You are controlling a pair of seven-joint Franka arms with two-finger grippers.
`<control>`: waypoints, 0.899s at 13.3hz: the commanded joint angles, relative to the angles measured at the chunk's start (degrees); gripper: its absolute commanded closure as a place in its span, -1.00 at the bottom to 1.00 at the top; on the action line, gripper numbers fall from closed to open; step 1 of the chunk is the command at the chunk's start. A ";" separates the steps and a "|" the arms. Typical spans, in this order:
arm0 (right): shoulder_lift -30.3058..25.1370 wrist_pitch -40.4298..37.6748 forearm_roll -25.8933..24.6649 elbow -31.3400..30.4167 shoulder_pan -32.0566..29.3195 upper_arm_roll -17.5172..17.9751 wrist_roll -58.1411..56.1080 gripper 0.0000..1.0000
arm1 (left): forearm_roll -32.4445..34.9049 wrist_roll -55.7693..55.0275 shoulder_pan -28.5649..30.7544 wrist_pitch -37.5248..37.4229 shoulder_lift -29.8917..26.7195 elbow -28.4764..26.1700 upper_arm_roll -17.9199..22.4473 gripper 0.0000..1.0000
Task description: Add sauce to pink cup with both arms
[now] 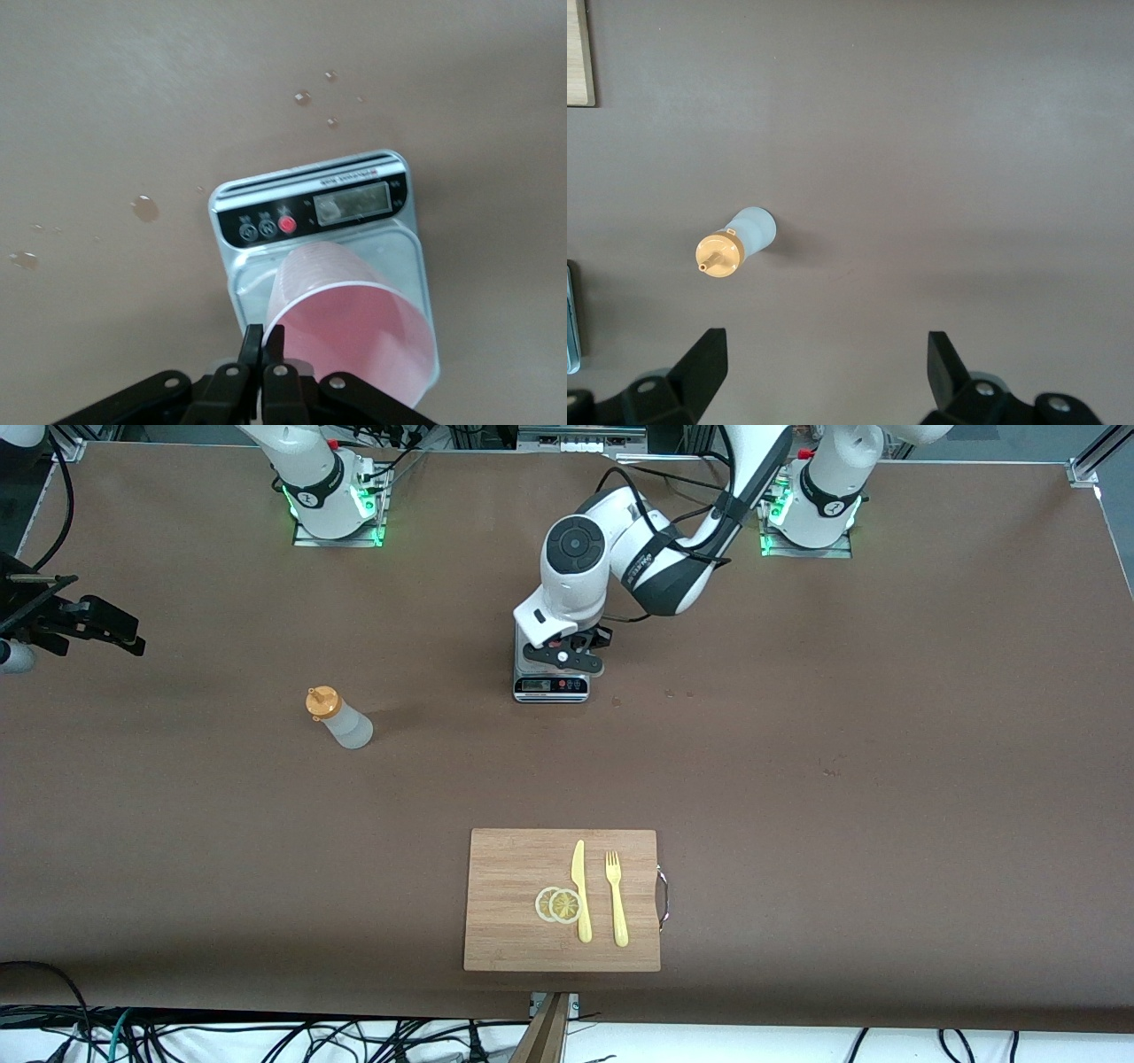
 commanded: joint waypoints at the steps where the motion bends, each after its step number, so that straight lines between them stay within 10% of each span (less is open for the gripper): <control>1: -0.45 -0.35 0.02 -0.29 -0.17 0.01 0.00 -1.00 | -1.54 -1.16 -1.76 0.32 -0.48 -0.79 0.61 1.00; 8: 1.12 1.14 0.37 -1.08 -0.09 0.10 -0.17 -1.00 | -1.37 -1.16 -3.18 1.80 -0.48 -2.90 0.70 1.00; 12: 4.55 2.10 1.51 -1.87 0.18 1.67 -5.06 -1.00 | -1.37 -0.73 -3.00 1.99 -0.48 -2.47 0.61 0.14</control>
